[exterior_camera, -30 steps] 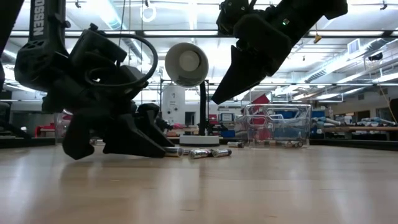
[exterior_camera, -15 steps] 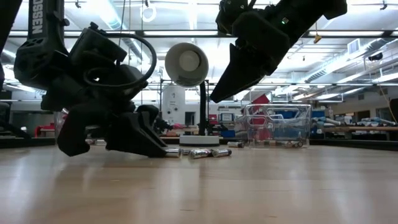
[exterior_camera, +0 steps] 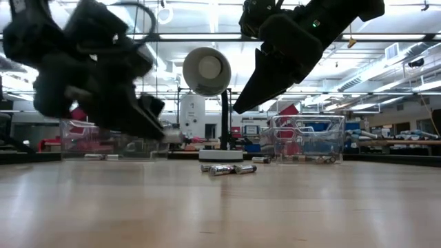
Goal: Sort batteries
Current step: Put the silver battery in the transparent bin
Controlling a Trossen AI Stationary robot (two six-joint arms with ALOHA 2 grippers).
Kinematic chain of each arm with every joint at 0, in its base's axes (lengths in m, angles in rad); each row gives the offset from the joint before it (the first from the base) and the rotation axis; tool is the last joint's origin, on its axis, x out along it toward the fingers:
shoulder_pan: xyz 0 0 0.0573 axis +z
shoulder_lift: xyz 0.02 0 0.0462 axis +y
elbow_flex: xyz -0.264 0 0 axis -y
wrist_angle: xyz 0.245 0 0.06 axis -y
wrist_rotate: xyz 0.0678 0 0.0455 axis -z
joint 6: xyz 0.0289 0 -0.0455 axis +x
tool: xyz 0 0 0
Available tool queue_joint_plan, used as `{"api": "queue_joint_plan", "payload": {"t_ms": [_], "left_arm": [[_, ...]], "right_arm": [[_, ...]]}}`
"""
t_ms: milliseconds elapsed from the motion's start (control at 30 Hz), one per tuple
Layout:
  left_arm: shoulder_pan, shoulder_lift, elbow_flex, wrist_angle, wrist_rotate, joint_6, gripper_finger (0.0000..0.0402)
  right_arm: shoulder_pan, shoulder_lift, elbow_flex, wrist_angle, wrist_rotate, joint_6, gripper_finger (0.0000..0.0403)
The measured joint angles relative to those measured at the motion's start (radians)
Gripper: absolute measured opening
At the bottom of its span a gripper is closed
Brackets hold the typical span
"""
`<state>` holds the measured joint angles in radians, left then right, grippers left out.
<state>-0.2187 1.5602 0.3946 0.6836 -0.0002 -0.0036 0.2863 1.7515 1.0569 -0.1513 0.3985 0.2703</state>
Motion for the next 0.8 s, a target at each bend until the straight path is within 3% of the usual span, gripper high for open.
{"api": "queue_joint_plan", "payload": {"t_ms": [233, 400, 567, 800], "left_arm": [[-0.025, -0.356, 0.002, -0.285, -0.138, -0.001, 0.0032], [0.007, -0.601, 0.004, -0.515, -0.407, -0.069, 0.0032], [0.110, -0.788, 0.003, -0.768, -0.668, -0.206, 0.0032], [0.310, -0.949, 0.071, -1.209, -0.632, -0.427, 0.0032]], "right_arm": [[-0.001, 0.000, 0.000, 0.000, 0.000, -0.001, 0.0128], [-0.002, 0.000, 0.000, 0.002, 0.000, 0.000, 0.0128], [-0.002, 0.000, 0.000, 0.028, 0.000, -0.002, 0.0128], [-0.002, 0.000, 0.000, 0.062, 0.000, -0.001, 0.0128]]}}
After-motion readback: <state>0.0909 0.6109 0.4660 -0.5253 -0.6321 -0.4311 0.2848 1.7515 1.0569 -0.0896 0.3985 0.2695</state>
